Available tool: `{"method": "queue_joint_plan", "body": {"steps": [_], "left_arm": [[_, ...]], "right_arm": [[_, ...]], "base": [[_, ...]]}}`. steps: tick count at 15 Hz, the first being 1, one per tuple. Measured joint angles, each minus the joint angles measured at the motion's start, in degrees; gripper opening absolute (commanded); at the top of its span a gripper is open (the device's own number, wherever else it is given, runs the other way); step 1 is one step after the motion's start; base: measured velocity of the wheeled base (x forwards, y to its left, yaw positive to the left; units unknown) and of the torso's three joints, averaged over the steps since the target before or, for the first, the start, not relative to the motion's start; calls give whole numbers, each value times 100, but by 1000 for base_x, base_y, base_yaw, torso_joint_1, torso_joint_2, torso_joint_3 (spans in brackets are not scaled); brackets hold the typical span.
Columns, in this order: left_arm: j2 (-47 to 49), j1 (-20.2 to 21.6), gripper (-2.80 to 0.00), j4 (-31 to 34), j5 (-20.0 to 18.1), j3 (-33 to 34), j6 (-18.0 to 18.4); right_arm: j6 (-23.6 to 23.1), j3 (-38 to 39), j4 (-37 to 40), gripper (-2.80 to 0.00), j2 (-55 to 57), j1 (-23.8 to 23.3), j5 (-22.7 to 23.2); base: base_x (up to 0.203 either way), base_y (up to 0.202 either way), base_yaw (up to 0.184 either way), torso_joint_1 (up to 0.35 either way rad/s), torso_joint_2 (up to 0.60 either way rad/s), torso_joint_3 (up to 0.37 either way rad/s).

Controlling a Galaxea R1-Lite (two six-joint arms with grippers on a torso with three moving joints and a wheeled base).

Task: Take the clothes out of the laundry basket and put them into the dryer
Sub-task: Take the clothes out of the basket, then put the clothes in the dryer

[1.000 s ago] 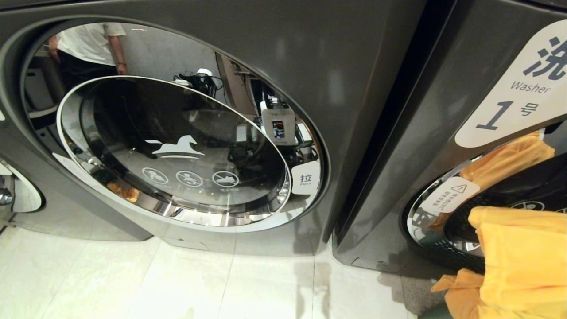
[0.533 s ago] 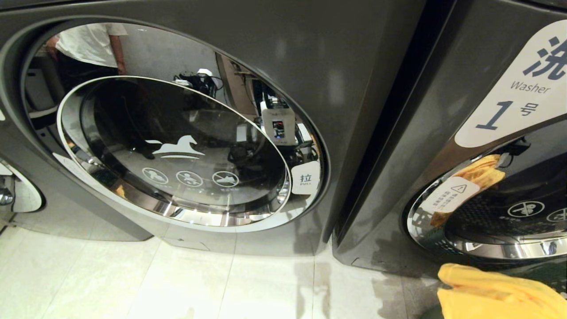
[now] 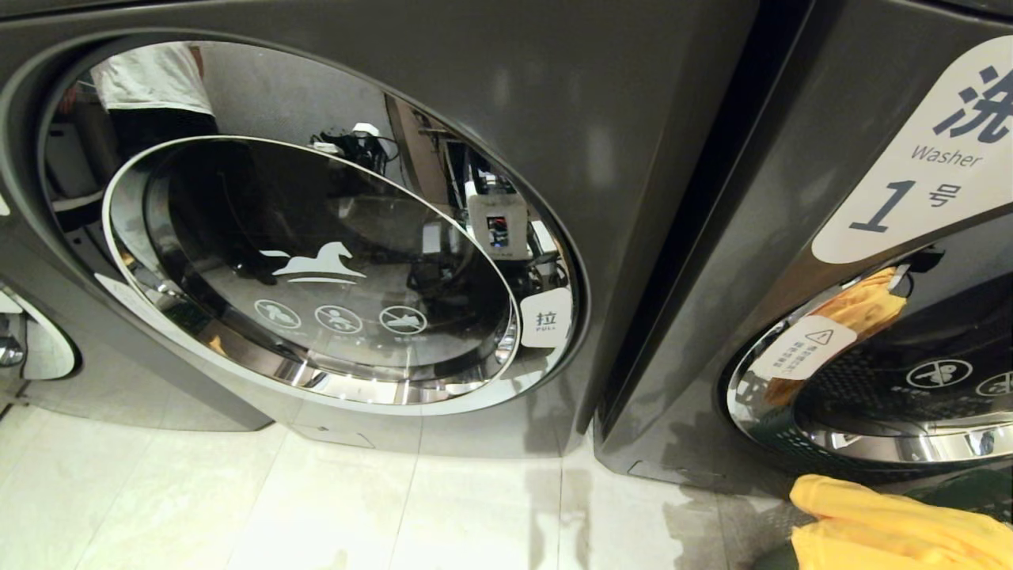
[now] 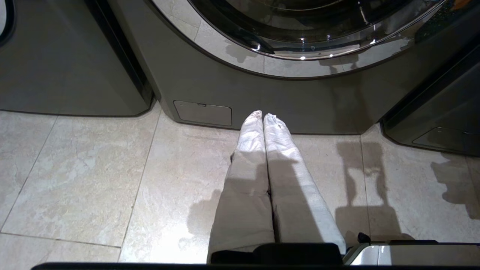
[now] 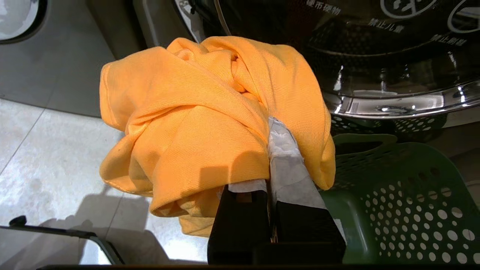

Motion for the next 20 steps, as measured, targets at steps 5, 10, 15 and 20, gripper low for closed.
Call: {"method": "queue_joint_plan", "body": {"steps": [5, 10, 15, 20], "left_arm": [[0, 0, -280, 0, 2, 0, 0], [0, 0, -280, 4, -9, -1, 38], [0, 0, -280, -219, 0, 68, 74], [0, 0, -280, -251, -2, 107, 72]], "right_arm": [[65, 0, -4, -280, -140, -5, -4], [243, 5, -4, -280, -151, -7, -193], [210, 5, 3, -280, -153, -7, -187], [208, 5, 3, -280, -152, -7, -184]], "base": [[0, 0, 0, 0, 0, 0], [0, 0, 0, 0, 0, 0], [0, 0, 0, 0, 0, 0], [0, 0, 0, 1, 1, 44]]}}
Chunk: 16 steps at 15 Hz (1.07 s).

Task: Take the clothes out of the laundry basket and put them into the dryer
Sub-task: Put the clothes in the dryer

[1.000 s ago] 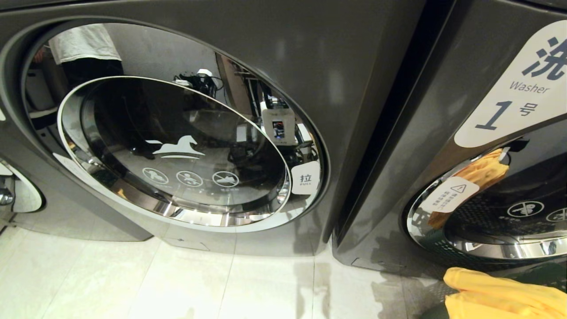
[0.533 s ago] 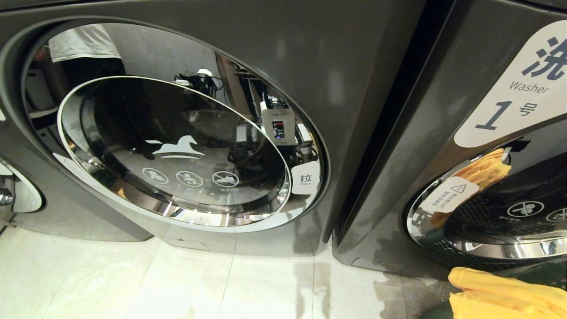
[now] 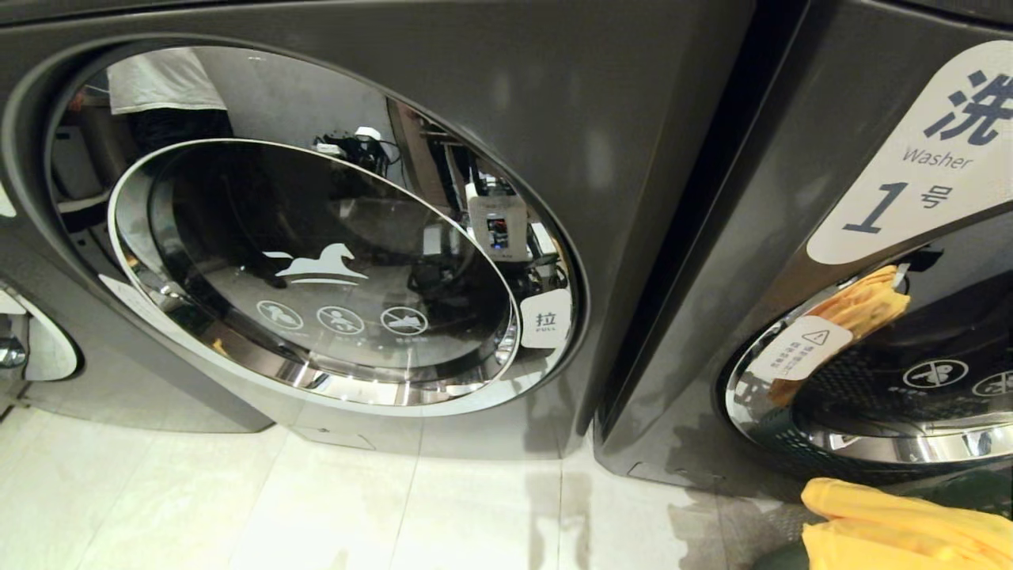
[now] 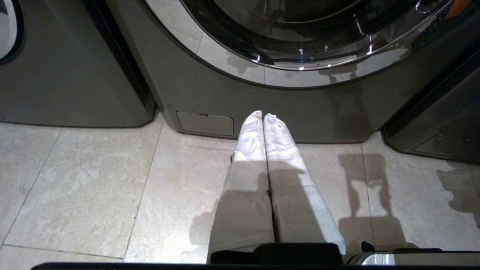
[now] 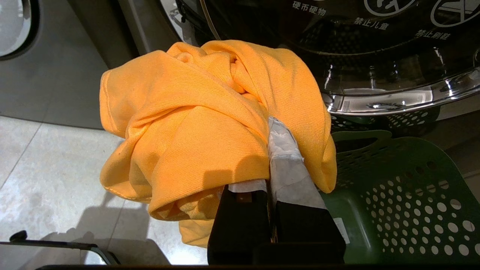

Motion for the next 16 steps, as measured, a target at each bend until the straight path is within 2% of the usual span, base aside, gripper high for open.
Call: {"method": "queue_joint_plan", "body": {"steps": [16], "left_arm": [[0, 0, -280, 0, 3, 5, -33]], "right_arm": [[28, -7, -2, -280, 3, 0, -11]], "base": [[0, 0, 0, 2, 2, 196]]}}
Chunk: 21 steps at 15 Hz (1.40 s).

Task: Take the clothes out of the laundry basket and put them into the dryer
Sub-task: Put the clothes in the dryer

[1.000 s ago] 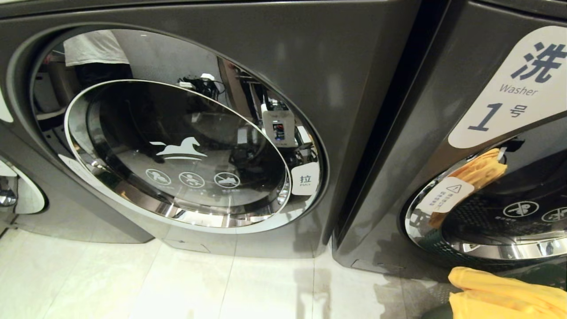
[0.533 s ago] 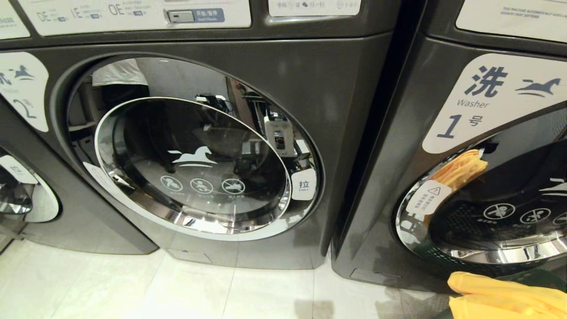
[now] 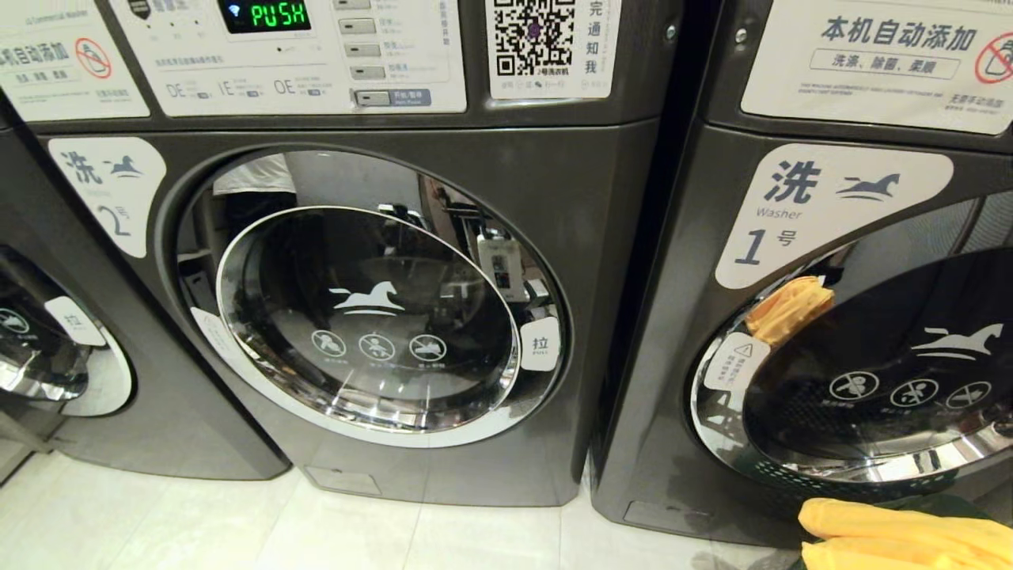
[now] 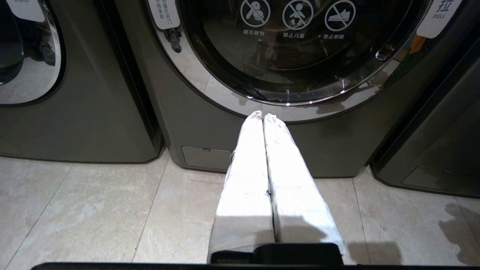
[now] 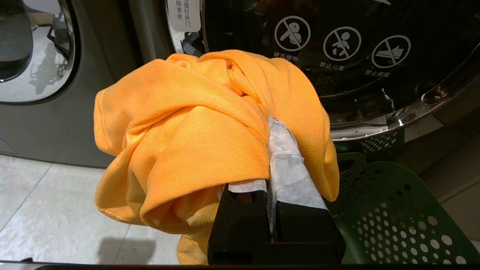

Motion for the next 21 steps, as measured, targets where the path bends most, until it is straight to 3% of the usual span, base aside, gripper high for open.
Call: {"method": "queue_joint_plan", "body": {"steps": [12, 21], "left_arm": [[0, 2, -280, -8, -2, 0, -6], [0, 0, -280, -9, -1, 2, -8]], "right_arm": [[-1, -2, -5, -280, 2, 0, -2], [29, 7, -21, -280, 2, 0, -2]], "base": [[0, 5, -1, 4, -1, 44], [0, 186, -3, 3, 3, 2]]}}
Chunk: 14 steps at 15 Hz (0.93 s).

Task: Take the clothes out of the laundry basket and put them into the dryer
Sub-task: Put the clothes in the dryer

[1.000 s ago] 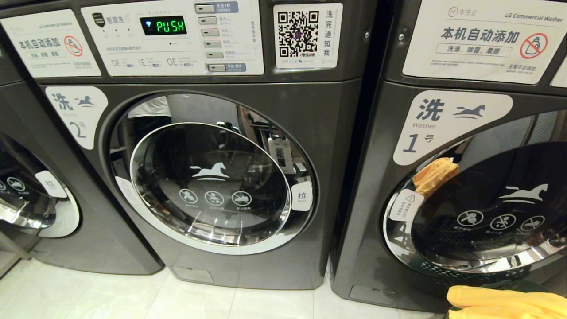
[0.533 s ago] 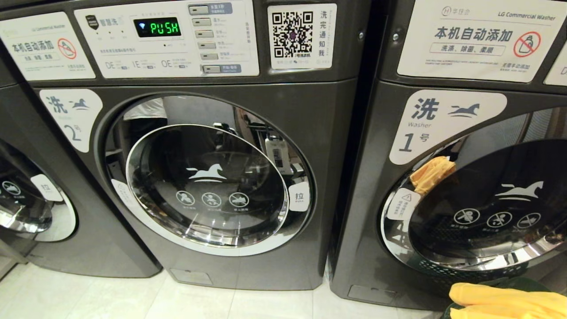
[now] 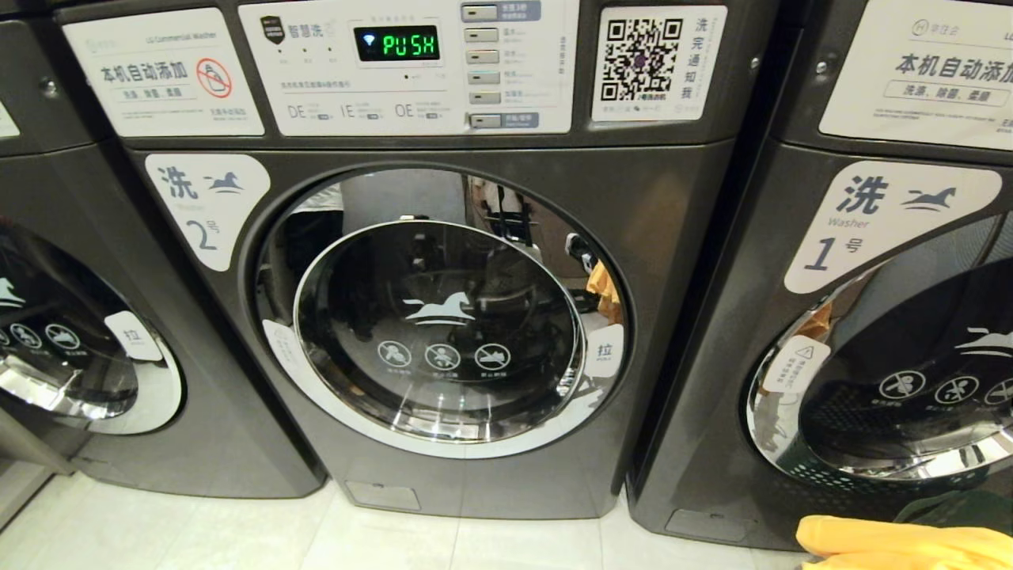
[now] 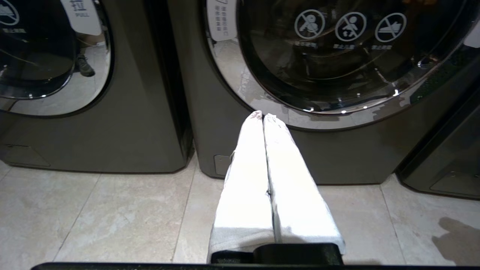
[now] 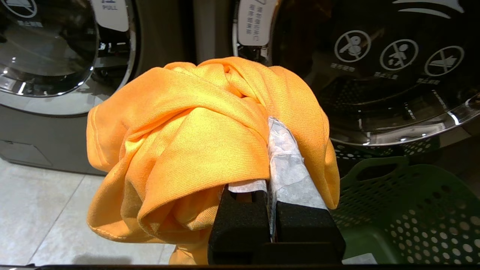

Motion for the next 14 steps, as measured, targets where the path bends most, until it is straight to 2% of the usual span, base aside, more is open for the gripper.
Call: {"method": "queue_joint_plan", "body": {"steps": [14], "left_arm": [[0, 0, -280, 0, -1, -1, 0]], "right_arm": [[1, 0, 9, -280, 0, 0, 0]], "base": [[0, 195, -1, 2, 2, 2]]}}
